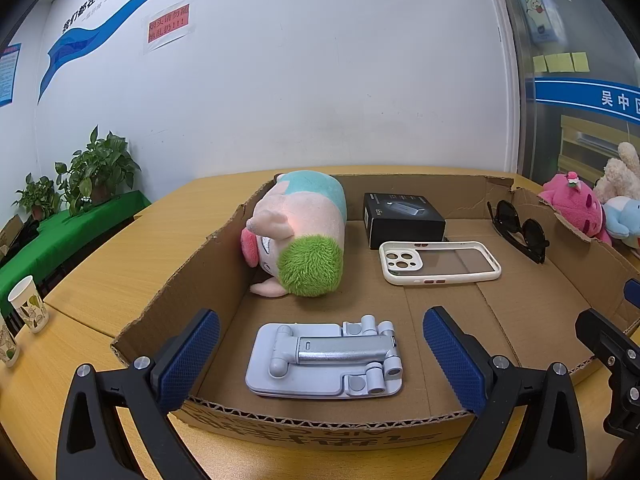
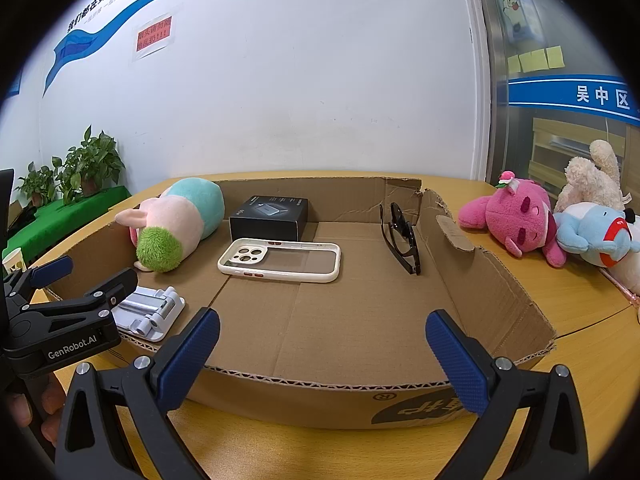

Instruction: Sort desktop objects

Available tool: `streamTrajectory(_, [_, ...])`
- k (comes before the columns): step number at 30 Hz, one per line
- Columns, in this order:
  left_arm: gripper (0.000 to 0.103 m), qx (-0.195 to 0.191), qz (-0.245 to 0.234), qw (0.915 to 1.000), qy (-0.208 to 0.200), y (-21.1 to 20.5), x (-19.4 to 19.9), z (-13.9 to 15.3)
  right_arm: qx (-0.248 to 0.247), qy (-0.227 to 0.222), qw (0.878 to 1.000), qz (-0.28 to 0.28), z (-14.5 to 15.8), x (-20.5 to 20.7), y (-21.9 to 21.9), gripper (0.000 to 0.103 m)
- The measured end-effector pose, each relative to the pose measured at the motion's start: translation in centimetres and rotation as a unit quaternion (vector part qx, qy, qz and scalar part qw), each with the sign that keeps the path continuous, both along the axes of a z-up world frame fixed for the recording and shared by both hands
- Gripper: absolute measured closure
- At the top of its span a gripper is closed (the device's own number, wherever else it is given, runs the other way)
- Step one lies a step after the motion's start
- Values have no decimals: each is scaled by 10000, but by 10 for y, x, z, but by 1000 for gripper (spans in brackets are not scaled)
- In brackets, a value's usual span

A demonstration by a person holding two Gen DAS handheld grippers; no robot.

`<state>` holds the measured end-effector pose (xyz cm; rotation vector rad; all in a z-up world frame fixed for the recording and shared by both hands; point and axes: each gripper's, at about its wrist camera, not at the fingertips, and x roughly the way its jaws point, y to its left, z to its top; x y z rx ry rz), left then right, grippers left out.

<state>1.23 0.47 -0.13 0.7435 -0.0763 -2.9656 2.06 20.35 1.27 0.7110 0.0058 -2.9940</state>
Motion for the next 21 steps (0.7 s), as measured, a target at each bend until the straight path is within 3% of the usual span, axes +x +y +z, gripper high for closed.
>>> streamTrajectory(21, [0,-1,5,10000,-1,0,1,-1,-2,2,10000,0,0,0,0,0])
